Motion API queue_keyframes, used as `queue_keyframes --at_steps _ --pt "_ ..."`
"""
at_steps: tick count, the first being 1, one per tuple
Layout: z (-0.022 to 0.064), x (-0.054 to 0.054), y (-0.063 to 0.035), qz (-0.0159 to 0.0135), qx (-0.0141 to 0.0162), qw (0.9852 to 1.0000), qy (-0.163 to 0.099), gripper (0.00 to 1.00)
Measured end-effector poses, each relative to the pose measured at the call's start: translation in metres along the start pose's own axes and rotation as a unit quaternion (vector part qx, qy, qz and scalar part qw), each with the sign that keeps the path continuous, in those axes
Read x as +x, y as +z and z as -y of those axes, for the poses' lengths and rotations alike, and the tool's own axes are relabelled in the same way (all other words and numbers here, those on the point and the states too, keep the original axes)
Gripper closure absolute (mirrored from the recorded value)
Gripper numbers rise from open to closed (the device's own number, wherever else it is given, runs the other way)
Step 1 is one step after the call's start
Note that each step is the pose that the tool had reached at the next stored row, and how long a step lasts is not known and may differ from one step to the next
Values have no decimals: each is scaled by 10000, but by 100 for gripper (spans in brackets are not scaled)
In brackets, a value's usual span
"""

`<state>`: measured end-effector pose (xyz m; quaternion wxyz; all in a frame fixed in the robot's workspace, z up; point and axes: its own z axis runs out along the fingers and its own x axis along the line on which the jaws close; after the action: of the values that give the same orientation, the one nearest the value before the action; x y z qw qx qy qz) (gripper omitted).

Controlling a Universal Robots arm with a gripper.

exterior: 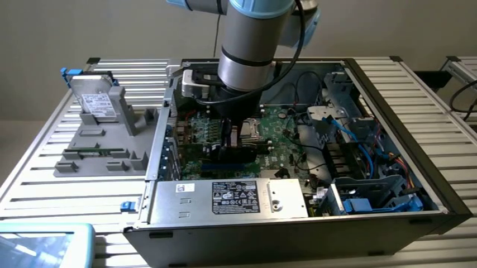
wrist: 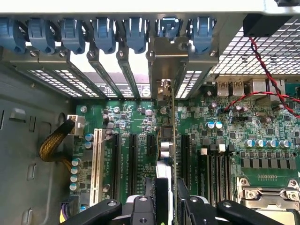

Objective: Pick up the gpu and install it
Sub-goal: 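Insert the gpu into the slot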

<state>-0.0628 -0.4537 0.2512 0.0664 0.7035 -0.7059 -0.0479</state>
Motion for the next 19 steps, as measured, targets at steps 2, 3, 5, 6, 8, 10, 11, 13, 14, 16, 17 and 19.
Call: queue_keyframes --at_steps 2,3,5,6,8,10,11,13,14,16,17,19 --pt "0 0 -1 38 19 10000 -6 71" --pt "0 0 0 62 46 10000 -9 71" --pt "-4 0 1 86 80 9999 -12 71" --pt "-4 0 1 86 80 9999 -12 71" --pt "-8 0 2 87 80 9999 -12 71" --pt "-26 0 5 87 82 9999 -11 71" --pt "-33 0 6 87 83 9999 -12 71" --pt "-33 0 7 90 91 9999 -13 71" --pt "-34 1 8 93 93 9999 -13 71" --pt "-38 2 9 95 94 9999 -12 71" --pt "-39 2 9 95 94 9999 -12 71" --pt "-38 3 9 96 94 9999 -13 71"
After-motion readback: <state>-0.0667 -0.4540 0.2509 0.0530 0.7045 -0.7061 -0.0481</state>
